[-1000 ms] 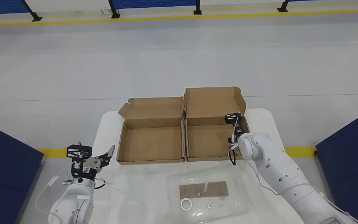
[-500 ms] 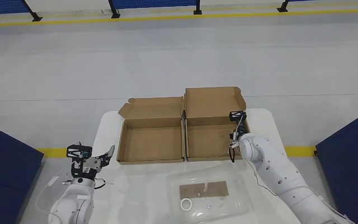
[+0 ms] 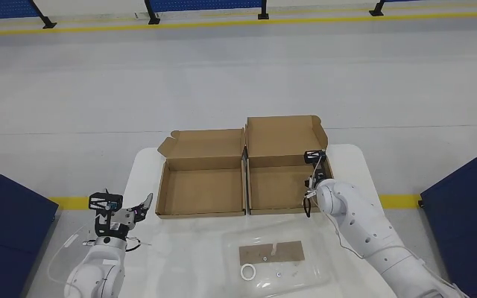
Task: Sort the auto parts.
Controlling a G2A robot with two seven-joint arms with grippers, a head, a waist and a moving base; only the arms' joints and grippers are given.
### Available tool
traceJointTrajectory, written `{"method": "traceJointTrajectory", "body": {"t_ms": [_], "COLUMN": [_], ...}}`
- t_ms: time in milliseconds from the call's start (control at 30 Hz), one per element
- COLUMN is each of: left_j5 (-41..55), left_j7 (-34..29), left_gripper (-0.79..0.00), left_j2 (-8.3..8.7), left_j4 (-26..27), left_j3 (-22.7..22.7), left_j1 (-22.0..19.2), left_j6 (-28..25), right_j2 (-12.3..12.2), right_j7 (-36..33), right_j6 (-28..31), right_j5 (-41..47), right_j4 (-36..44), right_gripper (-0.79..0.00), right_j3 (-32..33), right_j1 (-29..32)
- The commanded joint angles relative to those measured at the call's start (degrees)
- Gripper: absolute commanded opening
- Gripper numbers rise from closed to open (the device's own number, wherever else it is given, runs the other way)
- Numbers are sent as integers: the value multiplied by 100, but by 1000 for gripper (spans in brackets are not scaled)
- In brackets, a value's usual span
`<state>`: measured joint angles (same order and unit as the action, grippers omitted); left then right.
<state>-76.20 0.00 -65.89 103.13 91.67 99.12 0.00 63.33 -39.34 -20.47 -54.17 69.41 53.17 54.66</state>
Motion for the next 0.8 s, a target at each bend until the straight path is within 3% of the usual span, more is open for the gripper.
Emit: {"method": "traceJointTrajectory", "body": {"t_ms": [0,700,733,767], "left_j5": [0,0,0,0], "left_j7": [0,0,0,0], "left_gripper": [0,0,0,0], "left_j2": [0,0,0,0], "left_j4": [0,0,0,0], "left_j3": [0,0,0,0], "left_j1": [0,0,0,0], "left_j6": [0,0,0,0], "right_j2": [11,168,175,181], "right_j7": [-79,-785,-774,-767], "right_j6": [10,-3,-4,-1], "right_j5": [-30,-377,-388,-403], "right_j4": [-16,-292,-295,-298], "right_gripper": [-785,-785,-751,-659], "right_j3": [7,18,25,32], "right_j1": [-7,-141,-141,-139]}}
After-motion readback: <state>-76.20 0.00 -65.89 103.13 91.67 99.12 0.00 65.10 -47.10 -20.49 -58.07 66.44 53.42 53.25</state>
